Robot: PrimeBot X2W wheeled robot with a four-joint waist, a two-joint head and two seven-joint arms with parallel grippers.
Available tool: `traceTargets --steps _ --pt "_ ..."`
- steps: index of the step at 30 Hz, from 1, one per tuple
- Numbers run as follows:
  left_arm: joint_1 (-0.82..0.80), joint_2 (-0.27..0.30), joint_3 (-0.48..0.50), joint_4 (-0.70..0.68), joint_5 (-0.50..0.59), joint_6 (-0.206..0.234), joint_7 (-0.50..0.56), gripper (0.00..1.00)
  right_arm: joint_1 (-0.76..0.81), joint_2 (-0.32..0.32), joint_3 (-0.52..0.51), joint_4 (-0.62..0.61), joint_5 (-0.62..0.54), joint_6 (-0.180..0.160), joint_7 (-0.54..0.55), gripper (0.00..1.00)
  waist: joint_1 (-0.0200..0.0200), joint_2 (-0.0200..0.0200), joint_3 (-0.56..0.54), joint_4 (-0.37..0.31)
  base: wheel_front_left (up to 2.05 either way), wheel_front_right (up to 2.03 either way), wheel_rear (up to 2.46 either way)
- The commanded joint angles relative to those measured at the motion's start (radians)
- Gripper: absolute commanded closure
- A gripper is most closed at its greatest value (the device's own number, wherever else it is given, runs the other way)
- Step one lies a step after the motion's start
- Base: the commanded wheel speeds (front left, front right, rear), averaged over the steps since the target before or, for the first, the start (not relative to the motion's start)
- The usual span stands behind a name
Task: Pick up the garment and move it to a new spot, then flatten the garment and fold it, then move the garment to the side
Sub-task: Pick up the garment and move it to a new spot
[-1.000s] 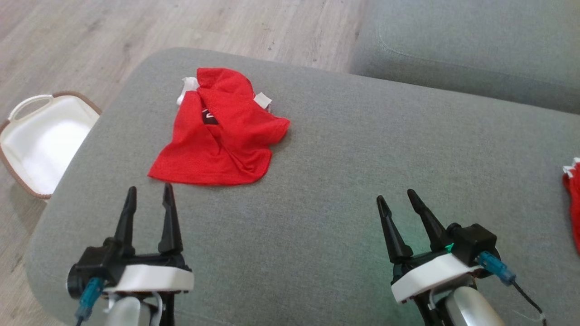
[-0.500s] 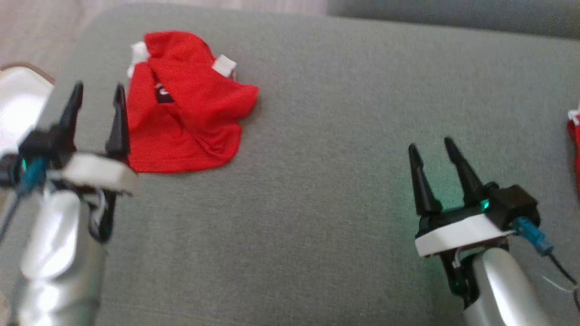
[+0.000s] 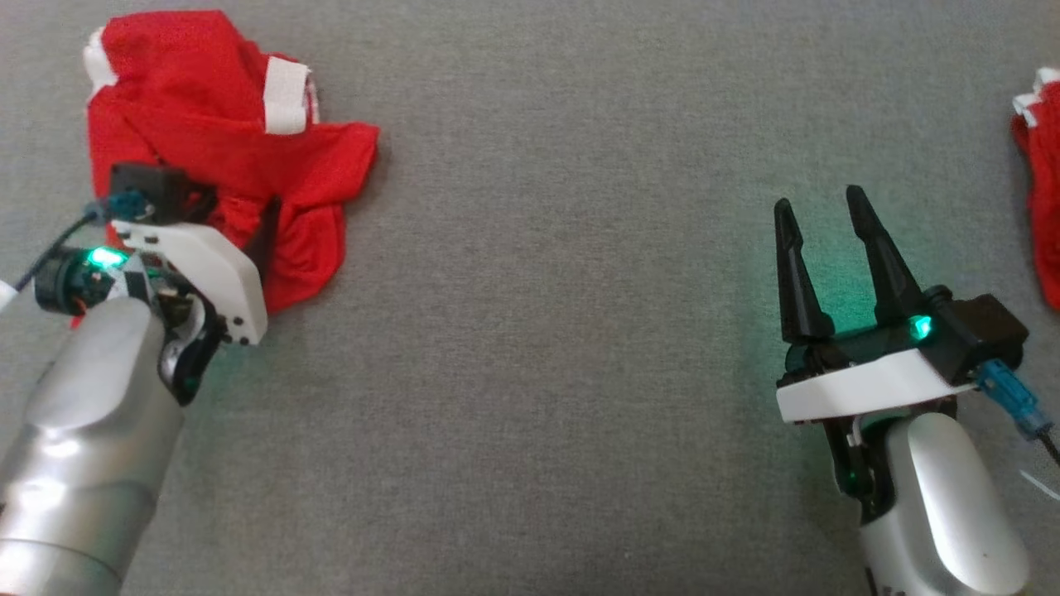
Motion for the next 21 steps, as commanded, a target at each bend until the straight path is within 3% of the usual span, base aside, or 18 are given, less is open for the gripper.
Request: traceTargets --steps 1,2,3,4,10,21 --pt "-0.054 0.061 0.002 0.001 -0.038 0.002 0.013 0.0 -0.025 0.001 0.022 -0.039 0.0 -0.001 -0.007 0.0 -0.0002 0.0 0.018 -0.02 0.0 0.0 0.0" --pt "-0.058 0.064 -0.011 0.011 -0.055 0.002 0.014 0.01 -0.027 0.001 0.022 -0.039 0.0 -0.001 -0.008 0.0 -0.0002 0.0 0.02 -0.022 0.0 0.0 0.0" --pt "-0.062 0.068 -0.023 0.02 -0.069 0.002 0.011 0.72 -0.029 0.001 0.022 -0.037 0.0 -0.001 -0.009 0.0 -0.0002 0.0 0.019 -0.026 0.0 0.0 0.0" --pt "-0.066 0.071 -0.035 0.025 -0.081 0.002 0.004 1.0 -0.03 0.001 0.022 -0.036 0.0 -0.001 -0.01 0.0 -0.0002 0.0 0.018 -0.028 0.0 0.0 0.0" --pt "-0.095 0.066 -0.066 0.001 -0.135 0.002 -0.153 1.0 -0.031 0.001 0.023 -0.018 0.005 -0.001 -0.014 0.0 -0.0002 0.0 -0.02 -0.04 0.0 0.0 0.0" --pt "-0.113 -0.07 -0.081 -0.172 -0.23 0.012 -0.315 1.0 -0.024 0.001 0.054 0.029 0.045 -0.001 -0.036 0.0 -0.0002 0.0 -0.11 -0.1 0.0 0.0 0.0"
